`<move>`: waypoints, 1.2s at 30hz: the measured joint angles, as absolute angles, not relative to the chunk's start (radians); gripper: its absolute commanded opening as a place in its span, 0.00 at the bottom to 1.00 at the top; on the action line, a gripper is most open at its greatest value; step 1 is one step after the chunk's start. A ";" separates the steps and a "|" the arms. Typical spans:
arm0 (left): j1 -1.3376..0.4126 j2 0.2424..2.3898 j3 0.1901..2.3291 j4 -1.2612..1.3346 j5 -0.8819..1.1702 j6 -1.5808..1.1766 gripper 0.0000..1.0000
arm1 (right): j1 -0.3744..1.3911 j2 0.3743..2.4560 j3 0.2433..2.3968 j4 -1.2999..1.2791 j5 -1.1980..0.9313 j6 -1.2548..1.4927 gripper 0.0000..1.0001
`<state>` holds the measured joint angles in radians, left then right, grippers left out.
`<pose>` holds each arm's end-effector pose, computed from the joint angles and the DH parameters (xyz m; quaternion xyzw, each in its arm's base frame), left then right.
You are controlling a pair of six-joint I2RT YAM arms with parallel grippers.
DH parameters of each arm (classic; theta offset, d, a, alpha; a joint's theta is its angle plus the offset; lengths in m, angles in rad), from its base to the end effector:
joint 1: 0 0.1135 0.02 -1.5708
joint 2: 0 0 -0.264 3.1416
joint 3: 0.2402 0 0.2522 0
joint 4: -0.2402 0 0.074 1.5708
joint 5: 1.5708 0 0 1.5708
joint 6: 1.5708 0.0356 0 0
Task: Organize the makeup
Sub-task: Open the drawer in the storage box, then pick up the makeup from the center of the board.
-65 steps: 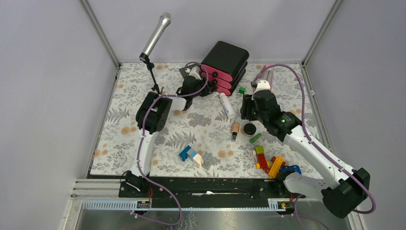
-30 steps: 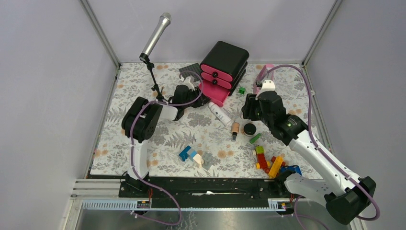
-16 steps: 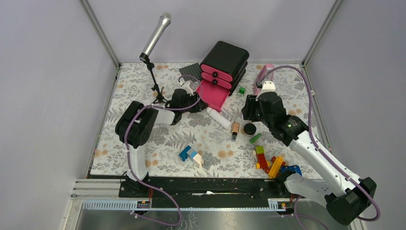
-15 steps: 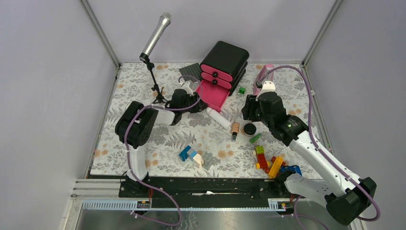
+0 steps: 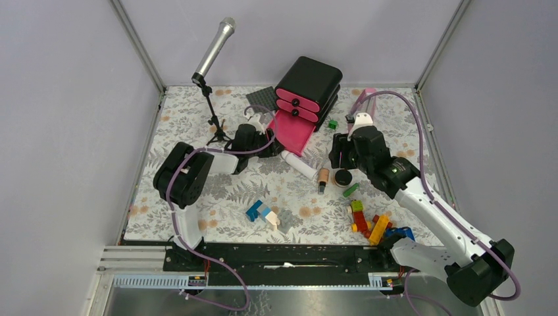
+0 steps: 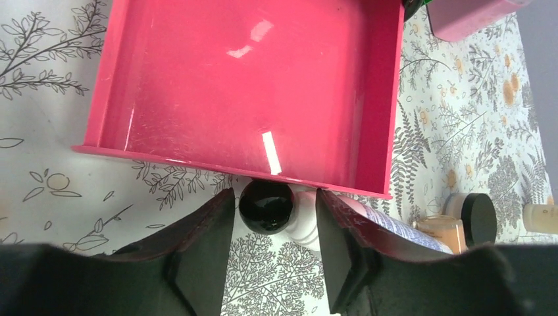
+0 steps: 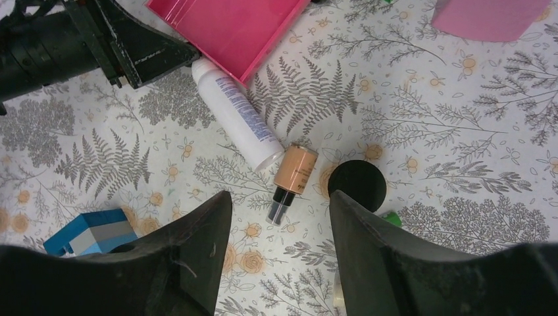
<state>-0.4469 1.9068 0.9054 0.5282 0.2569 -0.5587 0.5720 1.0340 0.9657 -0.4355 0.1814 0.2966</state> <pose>0.3443 -0.1750 0.1394 0.0195 0.8485 -0.3451 0.4007 0.1960 0.1185 0.3309 -0.0721 0.8557 0.1424 0.4923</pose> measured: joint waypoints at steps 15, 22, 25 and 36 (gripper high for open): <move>-0.452 1.642 0.854 0.416 0.150 -0.590 0.80 | 0.571 1.311 1.052 -0.486 -0.106 0.153 0.84; -0.454 1.380 0.842 0.155 0.006 -0.653 0.89 | 0.598 1.529 1.103 -0.448 -0.212 0.001 0.85; -0.454 1.256 0.842 0.047 -0.039 -0.655 0.91 | 0.625 1.593 1.128 -0.437 -0.211 -0.069 0.85; -0.454 0.969 0.854 -0.237 -0.076 -0.530 0.95 | 0.649 1.877 1.348 -0.437 -0.131 -0.243 0.82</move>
<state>-0.4541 0.9691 0.8543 -0.2375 -0.0757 -0.5304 0.6495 1.8774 1.3483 -0.4370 -0.1307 -0.2432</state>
